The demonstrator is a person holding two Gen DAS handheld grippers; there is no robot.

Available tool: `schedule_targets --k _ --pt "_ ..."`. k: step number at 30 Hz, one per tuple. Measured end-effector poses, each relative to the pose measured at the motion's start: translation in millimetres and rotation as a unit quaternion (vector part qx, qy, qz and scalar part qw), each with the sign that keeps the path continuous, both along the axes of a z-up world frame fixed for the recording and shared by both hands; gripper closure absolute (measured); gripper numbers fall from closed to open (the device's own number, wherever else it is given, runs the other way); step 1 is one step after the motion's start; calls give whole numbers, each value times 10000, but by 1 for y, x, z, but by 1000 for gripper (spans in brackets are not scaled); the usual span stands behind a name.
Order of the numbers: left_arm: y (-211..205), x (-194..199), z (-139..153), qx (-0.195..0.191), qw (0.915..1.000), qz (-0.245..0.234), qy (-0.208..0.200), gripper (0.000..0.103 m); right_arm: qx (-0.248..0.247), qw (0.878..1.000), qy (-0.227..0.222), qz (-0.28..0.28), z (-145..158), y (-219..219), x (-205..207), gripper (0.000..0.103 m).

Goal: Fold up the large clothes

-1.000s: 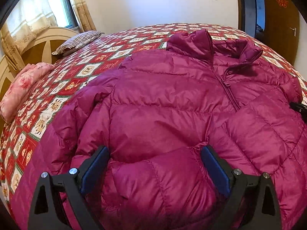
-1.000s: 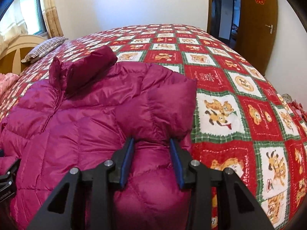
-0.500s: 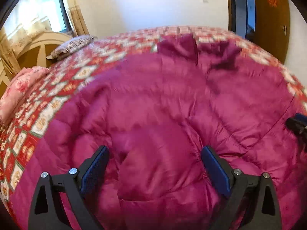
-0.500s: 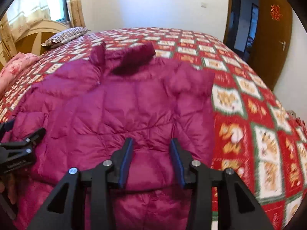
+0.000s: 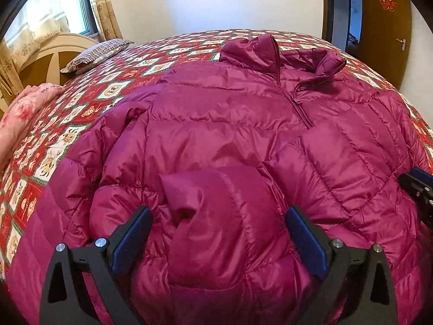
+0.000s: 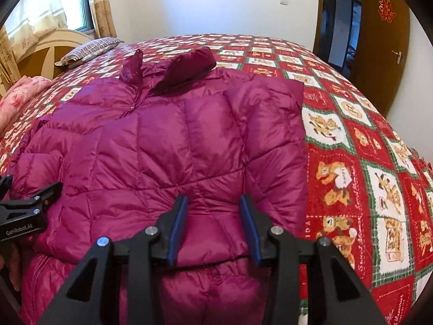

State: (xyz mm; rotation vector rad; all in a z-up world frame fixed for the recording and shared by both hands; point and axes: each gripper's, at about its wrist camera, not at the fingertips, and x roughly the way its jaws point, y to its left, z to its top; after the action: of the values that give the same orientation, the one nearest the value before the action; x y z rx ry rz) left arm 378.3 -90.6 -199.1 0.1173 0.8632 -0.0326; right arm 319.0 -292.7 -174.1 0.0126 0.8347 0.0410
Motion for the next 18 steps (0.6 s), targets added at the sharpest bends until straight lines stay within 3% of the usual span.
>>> schedule_targets --k 18 --pt "2 4 -3 -43 10000 -1 79 1 -329 9995 33 -8 -2 8 2 59"
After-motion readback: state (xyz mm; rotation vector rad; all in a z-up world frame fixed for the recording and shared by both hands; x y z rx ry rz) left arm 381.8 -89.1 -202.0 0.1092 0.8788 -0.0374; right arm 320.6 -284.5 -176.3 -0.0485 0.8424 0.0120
